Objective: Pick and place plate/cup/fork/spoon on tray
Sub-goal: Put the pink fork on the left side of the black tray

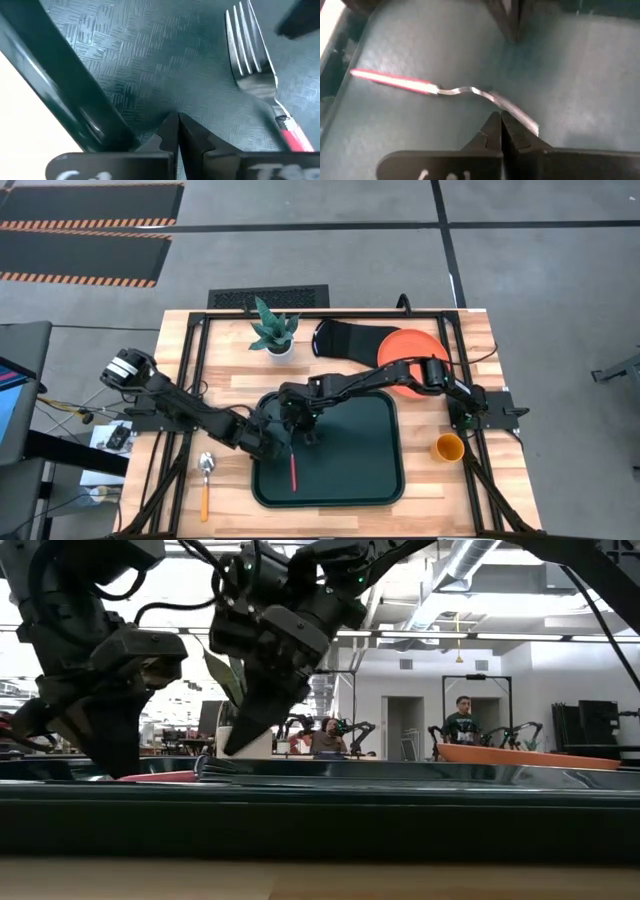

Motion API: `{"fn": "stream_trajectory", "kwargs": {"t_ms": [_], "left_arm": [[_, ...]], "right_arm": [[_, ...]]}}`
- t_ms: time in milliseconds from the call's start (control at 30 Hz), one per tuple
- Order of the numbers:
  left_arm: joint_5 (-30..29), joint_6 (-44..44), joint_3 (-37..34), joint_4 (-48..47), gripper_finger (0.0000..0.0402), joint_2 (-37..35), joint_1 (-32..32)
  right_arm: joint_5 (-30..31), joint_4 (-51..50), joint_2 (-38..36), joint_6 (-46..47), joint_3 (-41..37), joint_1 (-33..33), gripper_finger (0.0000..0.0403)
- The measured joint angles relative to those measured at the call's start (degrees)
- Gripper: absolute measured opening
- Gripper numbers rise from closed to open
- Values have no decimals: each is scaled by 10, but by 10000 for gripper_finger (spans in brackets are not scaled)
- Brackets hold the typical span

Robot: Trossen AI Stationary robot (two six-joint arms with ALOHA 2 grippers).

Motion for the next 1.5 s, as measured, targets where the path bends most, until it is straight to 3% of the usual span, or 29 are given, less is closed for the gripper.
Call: {"fn": "stream_trajectory", "kwargs": {"t_ms": [833, 1067, 1500], "left_arm": [[7, -5, -2, 23, 0, 3, 4], [-9, -1, -2, 30, 0, 4, 5], [-42, 17, 0, 25, 0, -33, 1]], "right_arm": [[-24, 128, 71, 90, 2, -15, 8], [22, 73, 15, 81, 0, -19, 8], [27, -46, -20, 59, 0, 5, 29]]}}
